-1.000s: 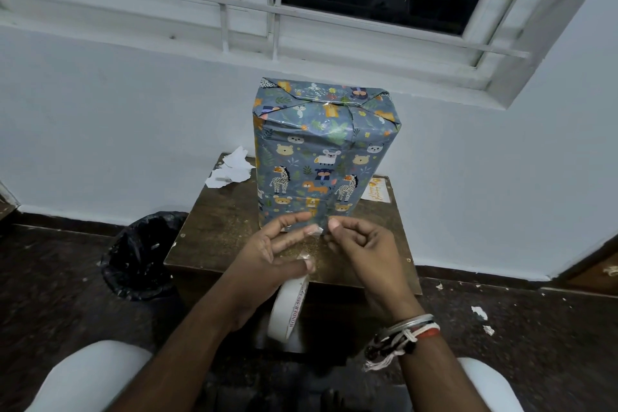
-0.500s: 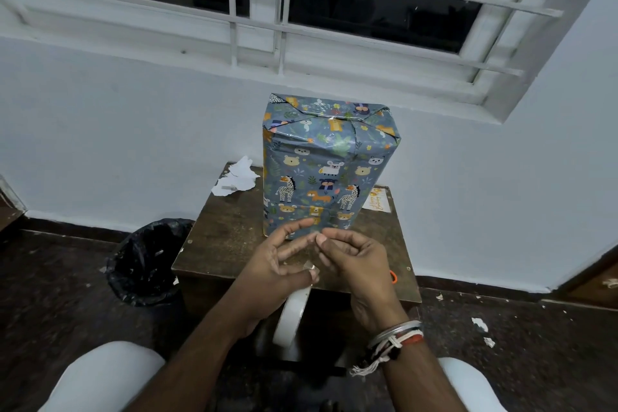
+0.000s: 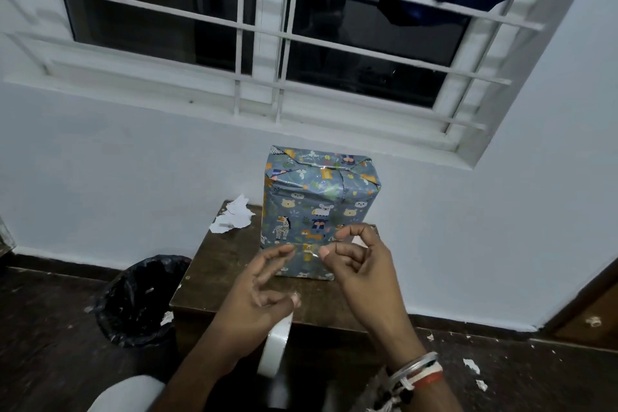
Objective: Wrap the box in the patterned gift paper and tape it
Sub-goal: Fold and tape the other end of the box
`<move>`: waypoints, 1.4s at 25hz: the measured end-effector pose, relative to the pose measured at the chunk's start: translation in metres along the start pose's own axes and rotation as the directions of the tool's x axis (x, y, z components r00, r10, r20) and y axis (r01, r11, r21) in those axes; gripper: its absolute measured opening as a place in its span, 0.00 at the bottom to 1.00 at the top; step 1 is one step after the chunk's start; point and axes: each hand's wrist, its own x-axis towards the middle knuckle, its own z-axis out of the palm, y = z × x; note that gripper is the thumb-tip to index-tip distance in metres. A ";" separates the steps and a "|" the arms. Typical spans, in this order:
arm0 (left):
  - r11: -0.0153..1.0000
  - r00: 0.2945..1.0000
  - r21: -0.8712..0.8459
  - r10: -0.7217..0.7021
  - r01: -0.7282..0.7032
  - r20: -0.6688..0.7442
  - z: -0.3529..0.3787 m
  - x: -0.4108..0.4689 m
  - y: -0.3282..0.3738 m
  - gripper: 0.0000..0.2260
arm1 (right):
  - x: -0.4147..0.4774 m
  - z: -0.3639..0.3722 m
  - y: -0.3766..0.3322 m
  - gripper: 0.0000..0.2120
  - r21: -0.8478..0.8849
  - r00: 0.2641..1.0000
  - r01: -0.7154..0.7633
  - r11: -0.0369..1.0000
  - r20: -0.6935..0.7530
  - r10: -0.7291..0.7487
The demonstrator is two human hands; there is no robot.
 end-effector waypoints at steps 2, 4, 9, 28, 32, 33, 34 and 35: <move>0.999 0.999 0.006 0.051 -0.051 -0.013 -0.002 -0.001 0.023 0.30 | 0.008 -0.007 -0.033 0.13 -0.019 0.997 0.074 0.997 0.005 -0.074; 0.993 0.992 0.028 0.120 -0.119 -0.040 -0.005 0.003 0.050 0.30 | 0.024 -0.014 -0.064 0.13 -0.044 0.992 0.128 0.991 0.018 -0.128; 0.969 0.972 0.083 0.233 -0.232 0.000 -0.005 0.029 0.113 0.31 | 0.083 -0.026 -0.117 0.17 -0.302 0.957 0.236 0.924 0.239 -0.166; 0.984 0.990 0.163 0.055 -0.076 0.130 0.000 0.079 0.098 0.38 | 0.174 -0.026 -0.128 0.26 -0.619 0.727 0.432 0.656 0.670 0.153; 0.970 0.991 0.238 0.021 -0.053 0.135 -0.001 0.080 0.104 0.38 | 0.171 -0.015 -0.127 0.28 -0.697 0.786 0.493 0.521 0.613 0.077; 0.964 0.990 0.261 0.014 -0.051 0.139 -0.001 0.080 0.106 0.38 | 0.170 -0.014 -0.126 0.28 -0.705 0.806 0.478 0.523 0.590 0.059; 0.959 0.990 0.278 0.012 -0.051 0.142 -0.001 0.080 0.108 0.38 | 0.170 -0.013 -0.125 0.28 -0.715 0.822 0.467 0.521 0.568 0.043; 0.956 0.990 0.289 0.011 -0.051 0.141 -0.001 0.080 0.109 0.38 | 0.170 -0.013 -0.124 0.27 -0.735 0.836 0.463 0.495 0.548 0.032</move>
